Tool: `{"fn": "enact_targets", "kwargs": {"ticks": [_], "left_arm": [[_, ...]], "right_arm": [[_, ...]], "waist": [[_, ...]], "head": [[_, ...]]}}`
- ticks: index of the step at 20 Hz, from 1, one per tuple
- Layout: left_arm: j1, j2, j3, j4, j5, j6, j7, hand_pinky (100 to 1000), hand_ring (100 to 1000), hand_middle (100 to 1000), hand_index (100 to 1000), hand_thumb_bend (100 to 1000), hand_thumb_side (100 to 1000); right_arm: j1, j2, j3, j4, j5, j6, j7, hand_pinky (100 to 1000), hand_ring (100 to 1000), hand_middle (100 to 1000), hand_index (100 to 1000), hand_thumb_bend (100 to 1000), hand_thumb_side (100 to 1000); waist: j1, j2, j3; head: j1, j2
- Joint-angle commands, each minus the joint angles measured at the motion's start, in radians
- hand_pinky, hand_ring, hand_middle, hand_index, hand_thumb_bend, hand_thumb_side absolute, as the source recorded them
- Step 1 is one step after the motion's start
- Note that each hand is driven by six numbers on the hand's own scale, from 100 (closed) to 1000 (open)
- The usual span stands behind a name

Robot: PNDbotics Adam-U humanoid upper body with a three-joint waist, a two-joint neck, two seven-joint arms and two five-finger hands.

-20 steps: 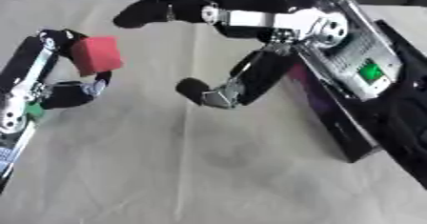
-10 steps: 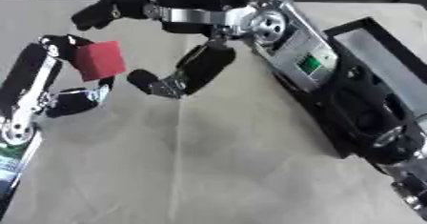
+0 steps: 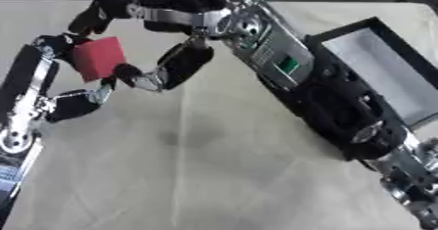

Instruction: Pick up the objects with one hand, pass them to the other hand, and then place them into the box on the other side of the table.

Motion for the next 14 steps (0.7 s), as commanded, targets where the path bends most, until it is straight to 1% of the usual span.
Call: {"fn": "enact_targets", "kwargs": {"ticks": [1,6,10,14], "left_arm": [[-0.015,-0.002,-0.001,-0.015,0.037,-0.017,0.039,690,450,328,466,100,141],[-0.012,-0.002,-0.01,-0.004,0.091,-0.046,0.065,690,447,326,466,100,156],[-0.01,-0.005,-0.014,-0.002,0.128,-0.067,0.079,688,445,324,465,100,167],[-0.009,-0.008,-0.017,0.004,0.161,-0.083,0.088,684,441,321,463,100,179]], "right_arm": [[-0.024,0.001,-0.004,0.031,0.044,-0.015,-0.026,940,835,810,902,100,190],[-0.025,0.013,-0.003,0.078,0.084,-0.043,-0.08,951,858,826,916,100,184],[-0.025,0.018,-0.001,0.1,0.105,-0.059,-0.099,954,865,831,922,100,184],[-0.027,0.023,0.001,0.116,0.118,-0.071,-0.113,965,894,862,956,100,179]], "waist": [[0.0,-0.038,0.002],[0.0,-0.037,0.003],[0.002,-0.036,0.004],[0.002,-0.035,0.005]], "head": [[-0.003,-0.002],[-0.008,-0.002],[-0.013,-0.002],[-0.02,-0.002]]}}
